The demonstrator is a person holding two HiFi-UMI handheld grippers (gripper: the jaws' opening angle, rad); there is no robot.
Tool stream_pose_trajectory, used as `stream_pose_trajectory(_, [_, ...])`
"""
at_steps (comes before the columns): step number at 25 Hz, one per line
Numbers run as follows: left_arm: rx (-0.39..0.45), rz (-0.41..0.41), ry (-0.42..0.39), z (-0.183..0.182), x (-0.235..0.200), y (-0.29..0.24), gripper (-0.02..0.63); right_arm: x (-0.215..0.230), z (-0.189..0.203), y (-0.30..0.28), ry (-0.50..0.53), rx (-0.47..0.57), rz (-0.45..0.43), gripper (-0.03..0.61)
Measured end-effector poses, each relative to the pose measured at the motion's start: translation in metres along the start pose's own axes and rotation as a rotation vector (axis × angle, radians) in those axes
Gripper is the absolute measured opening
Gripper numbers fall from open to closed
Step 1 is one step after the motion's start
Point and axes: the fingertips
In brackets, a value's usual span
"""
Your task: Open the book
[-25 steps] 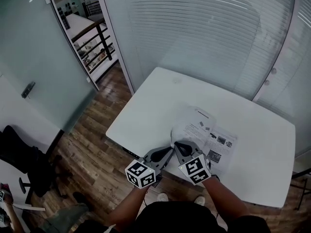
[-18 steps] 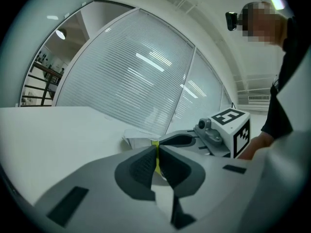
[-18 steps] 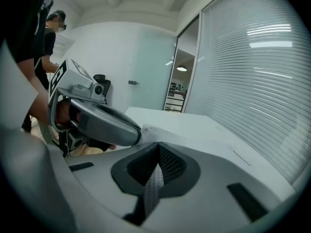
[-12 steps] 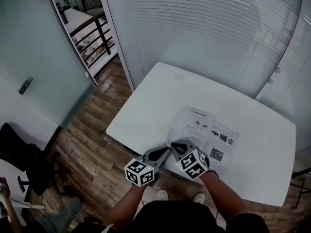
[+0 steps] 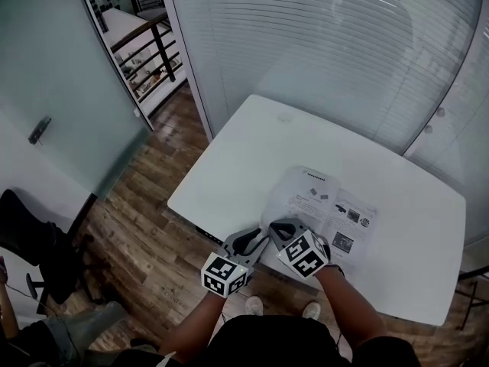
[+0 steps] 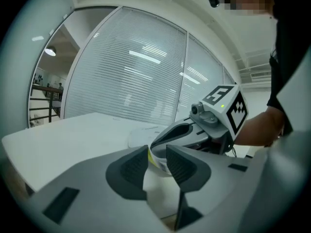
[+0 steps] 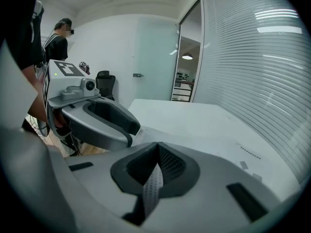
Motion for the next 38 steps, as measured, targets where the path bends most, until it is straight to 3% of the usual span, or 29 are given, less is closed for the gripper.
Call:
stream_pose_trajectory(2, [0.005, -0.031, -0.004, 0.002, -0.005, 0.007, 0.154, -0.002, 0.0, -0.002, 0.018, -0.008, 0.002, 0.006])
stream_pose_trajectory(11, [0.035, -0.071, -0.041, -0.002, -0.012, 0.02, 0.143, 0.005, -0.012, 0.002, -0.007, 0.05, 0.058, 0.006])
stream_pose_trajectory(19, [0.089, -0.066, -0.127, -0.033, -0.003, 0.018, 0.024, 0.022, -0.033, 0.051, -0.092, 0.242, 0.216, 0.006])
stream_pose_trajectory(27, [0.102, 0.03, -0.145, -0.046, 0.023, 0.003, 0.015, 0.039, -0.048, 0.126, -0.13, 0.395, 0.381, 0.006])
stream_pose_trajectory(38, [0.084, 0.167, -0.227, -0.058, 0.077, -0.021, 0.015, 0.055, -0.002, 0.199, -0.29, 0.456, 0.619, 0.006])
Point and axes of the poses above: the fingertips, and each gripper's own axes: y backward along the fingers, x to its right, z out of its underside, and after that the axes turned 2 degrees about z, right-handed
